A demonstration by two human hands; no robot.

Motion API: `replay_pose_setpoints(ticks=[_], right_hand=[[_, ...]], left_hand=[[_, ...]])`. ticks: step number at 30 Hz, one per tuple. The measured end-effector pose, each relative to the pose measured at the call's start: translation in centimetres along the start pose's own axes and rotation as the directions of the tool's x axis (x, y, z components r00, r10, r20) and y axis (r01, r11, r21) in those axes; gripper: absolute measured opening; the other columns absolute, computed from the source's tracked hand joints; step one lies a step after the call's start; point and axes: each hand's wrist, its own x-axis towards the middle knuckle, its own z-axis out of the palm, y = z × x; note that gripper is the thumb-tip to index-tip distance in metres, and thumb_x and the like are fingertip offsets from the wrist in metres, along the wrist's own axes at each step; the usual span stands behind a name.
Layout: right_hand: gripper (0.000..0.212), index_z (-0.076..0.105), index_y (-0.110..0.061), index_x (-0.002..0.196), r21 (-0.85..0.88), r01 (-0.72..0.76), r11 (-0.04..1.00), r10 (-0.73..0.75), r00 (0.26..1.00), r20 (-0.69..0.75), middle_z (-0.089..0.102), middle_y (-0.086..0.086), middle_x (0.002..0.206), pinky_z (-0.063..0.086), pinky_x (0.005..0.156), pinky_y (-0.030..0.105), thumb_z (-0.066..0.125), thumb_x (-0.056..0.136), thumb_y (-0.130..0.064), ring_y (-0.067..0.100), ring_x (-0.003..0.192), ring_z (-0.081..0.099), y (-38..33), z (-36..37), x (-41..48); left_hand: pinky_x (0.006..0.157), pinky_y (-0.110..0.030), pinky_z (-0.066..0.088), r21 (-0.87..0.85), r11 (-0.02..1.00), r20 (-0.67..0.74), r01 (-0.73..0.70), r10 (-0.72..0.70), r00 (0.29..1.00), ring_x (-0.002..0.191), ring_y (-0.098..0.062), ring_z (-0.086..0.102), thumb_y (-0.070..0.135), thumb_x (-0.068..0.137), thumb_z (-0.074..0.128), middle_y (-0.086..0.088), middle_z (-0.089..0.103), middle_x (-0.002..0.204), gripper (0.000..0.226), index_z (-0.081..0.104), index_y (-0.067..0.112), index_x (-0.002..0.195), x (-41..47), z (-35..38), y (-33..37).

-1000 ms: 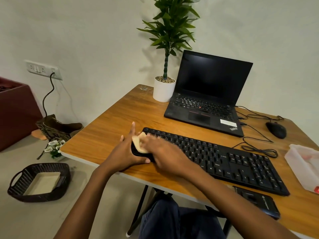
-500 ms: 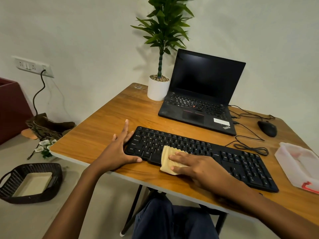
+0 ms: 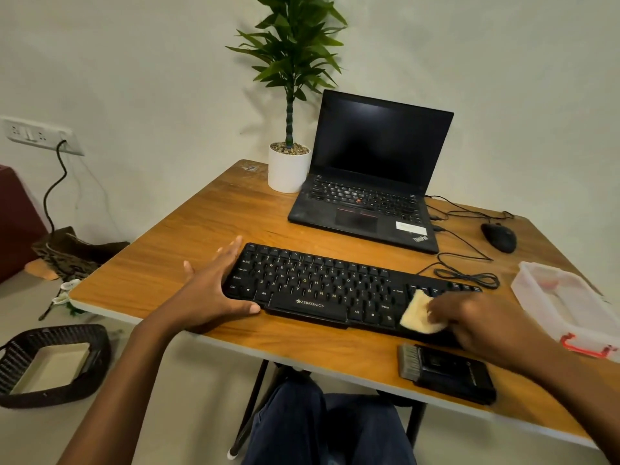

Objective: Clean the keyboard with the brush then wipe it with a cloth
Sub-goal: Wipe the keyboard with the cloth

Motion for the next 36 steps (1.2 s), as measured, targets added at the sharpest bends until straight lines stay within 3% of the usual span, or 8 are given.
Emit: replay_pose_setpoints(ticks=[3, 6, 12, 22, 26, 29, 32, 36], right_hand=[[0.032, 0.066, -0.016, 0.108, 0.27, -0.219, 0.938, 0.299, 0.904, -0.306, 0.064, 0.008, 0.12, 0.046, 0.08, 0.031, 0.058, 0.083, 0.001, 0.027, 0.106, 0.061, 2.3, -0.6, -0.3], [0.038, 0.062, -0.015, 0.116, 0.383, -0.154, 0.911, 0.317, 0.854, -0.412, 0.062, 0.006, 0.122, 0.04, 0.084, 0.026, 0.056, 0.083, 0.004, 0.021, 0.108, 0.057, 1.3, 0.3, 1.4], [0.054, 0.063, -0.02, 0.116, 0.584, 0.141, 0.8, -0.137, 0.989, -0.051, 0.043, -0.018, 0.135, 0.021, 0.115, 0.022, 0.046, 0.08, 0.016, -0.004, 0.135, 0.022, -0.6, 3.0, 2.4], [0.043, 0.066, -0.032, 0.109, 0.463, 0.006, 0.886, -0.08, 0.987, 0.139, 0.04, -0.034, 0.127, 0.02, 0.11, 0.014, 0.052, 0.087, 0.003, -0.015, 0.13, 0.016, 5.0, 3.4, -2.6], [0.046, 0.066, -0.043, 0.088, 0.497, -0.119, 0.86, 0.023, 0.98, 0.196, 0.044, -0.042, 0.114, 0.031, 0.104, 0.011, 0.055, 0.087, 0.001, -0.021, 0.12, 0.027, 6.8, 3.0, -5.0], [0.047, 0.068, -0.037, 0.078, 0.513, -0.318, 0.798, 0.209, 0.943, 0.26, 0.059, -0.026, 0.103, 0.05, 0.089, 0.019, 0.053, 0.084, 0.008, -0.002, 0.108, 0.055, 8.2, 1.4, -6.2], [0.04, 0.069, -0.016, 0.096, 0.615, -0.346, 0.708, 0.451, 0.893, -0.017, 0.065, 0.003, 0.095, 0.053, 0.06, 0.014, 0.044, 0.086, 0.014, 0.013, 0.071, 0.065, 9.2, -0.4, -5.1], [0.038, 0.06, -0.006, 0.117, 0.608, -0.368, 0.704, 0.59, 0.779, -0.212, 0.06, 0.017, 0.114, 0.045, 0.054, 0.015, 0.043, 0.088, 0.011, 0.014, 0.072, 0.058, 9.8, 0.3, 0.2]], left_hand=[[0.107, -0.049, -0.025, 0.184, 0.973, 0.063, -0.137, 0.128, 0.99, 0.141, -0.007, -0.013, 0.097, 0.037, 0.039, 0.016, -0.011, 0.15, 0.123, -0.009, 0.044, 0.138, 0.5, 1.7, 3.8], [0.106, -0.054, -0.026, 0.317, 0.9, 0.239, -0.299, 0.229, 0.944, 0.142, -0.008, -0.014, 0.079, 0.063, 0.051, 0.015, -0.014, 0.15, 0.108, -0.009, 0.038, 0.142, 2.3, 5.4, 9.1], [0.095, -0.059, -0.032, 0.482, 0.784, 0.377, -0.391, 0.218, 0.9, 0.143, -0.019, -0.016, 0.067, 0.07, 0.063, -0.002, -0.014, 0.157, 0.119, -0.012, 0.019, 0.149, 6.4, 9.9, 13.8], [0.093, -0.063, -0.031, 0.571, 0.725, 0.518, -0.385, 0.046, 0.854, 0.143, -0.025, -0.018, 0.073, 0.064, 0.064, -0.002, -0.011, 0.158, 0.127, -0.012, 0.017, 0.149, 8.3, 9.2, 14.7], [0.088, -0.058, -0.034, 0.575, 0.717, 0.525, -0.393, 0.046, 0.85, 0.145, -0.021, -0.008, 0.073, 0.065, 0.064, -0.002, -0.004, 0.159, 0.124, -0.006, 0.014, 0.15, 8.5, 8.9, 14.9], [0.085, -0.055, -0.035, 0.577, 0.713, 0.522, -0.399, 0.054, 0.851, 0.146, -0.02, -0.004, 0.073, 0.064, 0.064, -0.003, -0.002, 0.159, 0.125, -0.004, 0.013, 0.15, 8.6, 8.8, 15.2], [0.09, -0.062, -0.033, 0.584, 0.7, 0.525, -0.412, 0.062, 0.849, 0.146, -0.022, 0.0, 0.073, 0.063, 0.065, -0.003, 0.003, 0.159, 0.124, -0.001, 0.014, 0.151, 8.8, 8.9, 15.6], [0.095, -0.062, -0.029, 0.562, 0.717, 0.552, -0.412, 0.046, 0.832, 0.145, -0.023, 0.001, 0.07, 0.064, 0.067, -0.003, 0.004, 0.159, 0.124, -0.001, 0.014, 0.151, 8.8, 8.7, 15.9]])
